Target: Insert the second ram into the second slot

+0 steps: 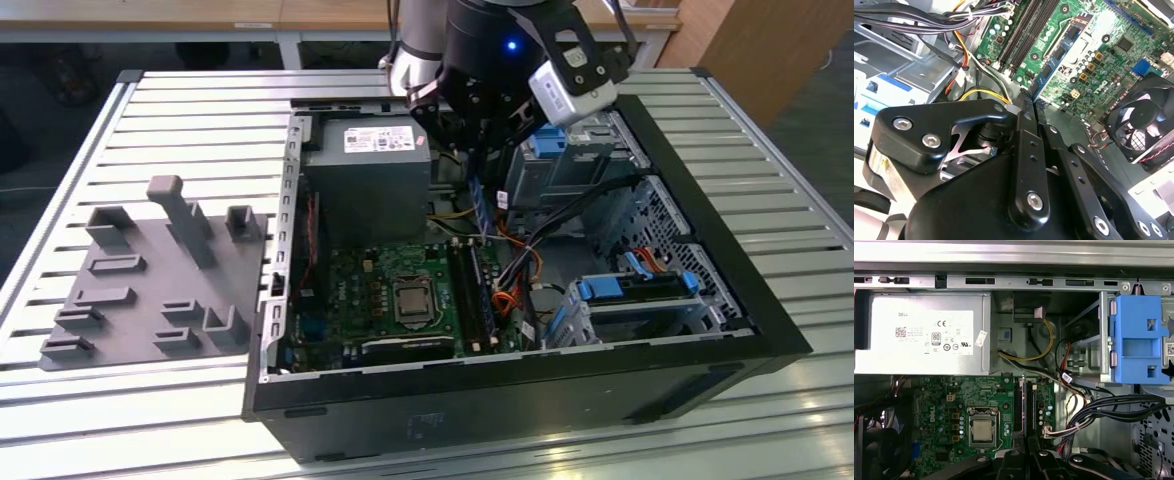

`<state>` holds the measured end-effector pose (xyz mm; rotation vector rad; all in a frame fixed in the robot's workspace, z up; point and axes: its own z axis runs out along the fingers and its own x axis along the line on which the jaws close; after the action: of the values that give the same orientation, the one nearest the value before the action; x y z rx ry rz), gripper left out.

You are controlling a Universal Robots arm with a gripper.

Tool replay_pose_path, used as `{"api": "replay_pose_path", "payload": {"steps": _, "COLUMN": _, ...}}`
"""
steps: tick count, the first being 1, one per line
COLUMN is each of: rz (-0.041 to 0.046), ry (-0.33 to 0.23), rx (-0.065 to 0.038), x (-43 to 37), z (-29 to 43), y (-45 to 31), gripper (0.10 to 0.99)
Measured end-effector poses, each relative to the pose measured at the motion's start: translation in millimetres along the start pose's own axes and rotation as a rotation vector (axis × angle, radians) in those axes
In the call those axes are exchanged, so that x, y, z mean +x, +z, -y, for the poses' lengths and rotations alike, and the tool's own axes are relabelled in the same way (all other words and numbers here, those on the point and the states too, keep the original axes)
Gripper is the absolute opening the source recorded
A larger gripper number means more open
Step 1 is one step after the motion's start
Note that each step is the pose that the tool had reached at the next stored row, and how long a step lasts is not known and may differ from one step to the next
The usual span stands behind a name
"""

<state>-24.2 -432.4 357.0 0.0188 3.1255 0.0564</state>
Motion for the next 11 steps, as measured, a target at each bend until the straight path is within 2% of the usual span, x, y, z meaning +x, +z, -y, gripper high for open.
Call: {"api": "replay_pose_path", "payload": {"steps": 11, "rz": 0.0004, "ry": 0.013, "rx": 0.0, "x": 0.0, "z": 0.6, "y": 2.6, "gripper": 0.137}}
